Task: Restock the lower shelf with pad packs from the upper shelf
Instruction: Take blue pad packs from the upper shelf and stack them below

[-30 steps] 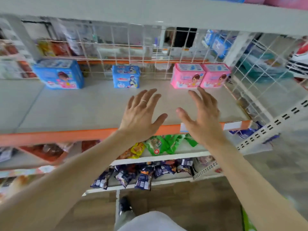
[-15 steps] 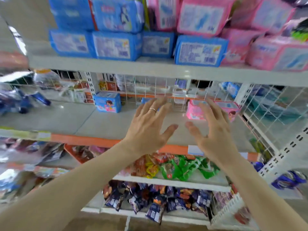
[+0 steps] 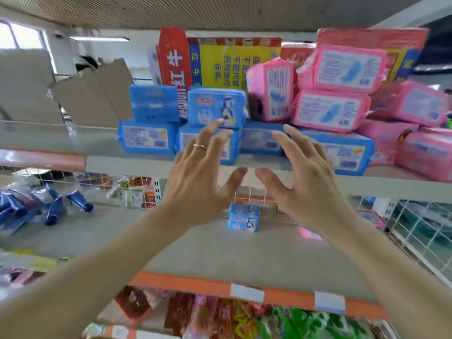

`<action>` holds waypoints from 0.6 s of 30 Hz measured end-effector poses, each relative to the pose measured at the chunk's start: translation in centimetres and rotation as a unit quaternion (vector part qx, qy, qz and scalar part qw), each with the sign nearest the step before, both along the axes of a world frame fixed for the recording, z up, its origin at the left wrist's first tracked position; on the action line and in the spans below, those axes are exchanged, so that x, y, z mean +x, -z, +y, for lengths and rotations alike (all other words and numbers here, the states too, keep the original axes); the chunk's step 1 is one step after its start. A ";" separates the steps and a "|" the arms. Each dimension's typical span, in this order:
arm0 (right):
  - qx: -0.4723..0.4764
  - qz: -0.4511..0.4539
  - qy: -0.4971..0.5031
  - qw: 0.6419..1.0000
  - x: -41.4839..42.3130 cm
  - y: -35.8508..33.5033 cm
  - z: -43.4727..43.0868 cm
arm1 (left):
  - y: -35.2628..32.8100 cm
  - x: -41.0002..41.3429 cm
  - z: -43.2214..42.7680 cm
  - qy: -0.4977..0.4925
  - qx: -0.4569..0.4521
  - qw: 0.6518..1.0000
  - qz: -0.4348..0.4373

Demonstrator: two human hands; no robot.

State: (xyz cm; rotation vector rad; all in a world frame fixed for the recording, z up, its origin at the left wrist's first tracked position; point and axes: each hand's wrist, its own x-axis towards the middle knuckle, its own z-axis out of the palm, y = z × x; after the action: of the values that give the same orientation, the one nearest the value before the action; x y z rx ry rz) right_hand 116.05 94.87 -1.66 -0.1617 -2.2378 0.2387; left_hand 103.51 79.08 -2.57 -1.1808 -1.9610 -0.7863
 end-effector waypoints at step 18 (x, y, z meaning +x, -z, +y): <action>-0.141 0.079 -0.057 0.985 -14.2 -3.2 1.2 | -3.6 -14.4 1.8 0.068 0.073 0.983 -0.157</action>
State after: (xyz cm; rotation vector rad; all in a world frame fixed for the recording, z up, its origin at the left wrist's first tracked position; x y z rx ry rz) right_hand 101.90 96.07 1.50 -0.1594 -2.0482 0.6116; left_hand 89.14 80.88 1.02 -1.1677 -2.0449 -1.2307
